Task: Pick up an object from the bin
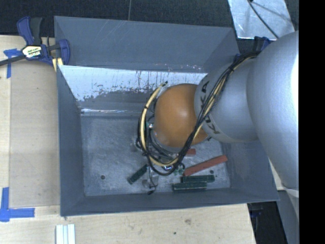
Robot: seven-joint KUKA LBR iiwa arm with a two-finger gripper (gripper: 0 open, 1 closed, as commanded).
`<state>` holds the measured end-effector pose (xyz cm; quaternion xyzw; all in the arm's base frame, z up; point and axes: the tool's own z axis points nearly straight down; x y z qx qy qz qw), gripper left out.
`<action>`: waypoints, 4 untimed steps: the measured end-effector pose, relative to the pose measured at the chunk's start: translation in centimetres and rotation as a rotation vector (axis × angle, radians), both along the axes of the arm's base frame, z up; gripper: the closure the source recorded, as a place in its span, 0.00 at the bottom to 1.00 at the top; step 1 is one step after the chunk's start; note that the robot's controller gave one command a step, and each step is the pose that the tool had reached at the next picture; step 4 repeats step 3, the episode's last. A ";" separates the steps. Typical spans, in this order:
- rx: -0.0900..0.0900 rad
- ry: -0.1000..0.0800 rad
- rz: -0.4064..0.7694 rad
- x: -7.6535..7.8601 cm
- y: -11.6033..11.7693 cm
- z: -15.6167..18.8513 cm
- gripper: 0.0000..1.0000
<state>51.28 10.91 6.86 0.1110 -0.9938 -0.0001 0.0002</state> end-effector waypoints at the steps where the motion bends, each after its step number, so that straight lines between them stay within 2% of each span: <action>1: 0.000 -0.001 -0.003 0.1 -0.1 0.0 0.00; 2: 0.001 -0.002 -0.007 0.1 -0.1 0.0 0.00; 3: 0.002 -0.003 -0.007 0.2 -0.1 0.1 1.00; 4: 0.002 -0.003 -0.007 0.2 -0.1 0.1 1.00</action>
Offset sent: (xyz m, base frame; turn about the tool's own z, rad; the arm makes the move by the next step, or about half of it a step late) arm 0.0000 0.0000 0.0000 0.0000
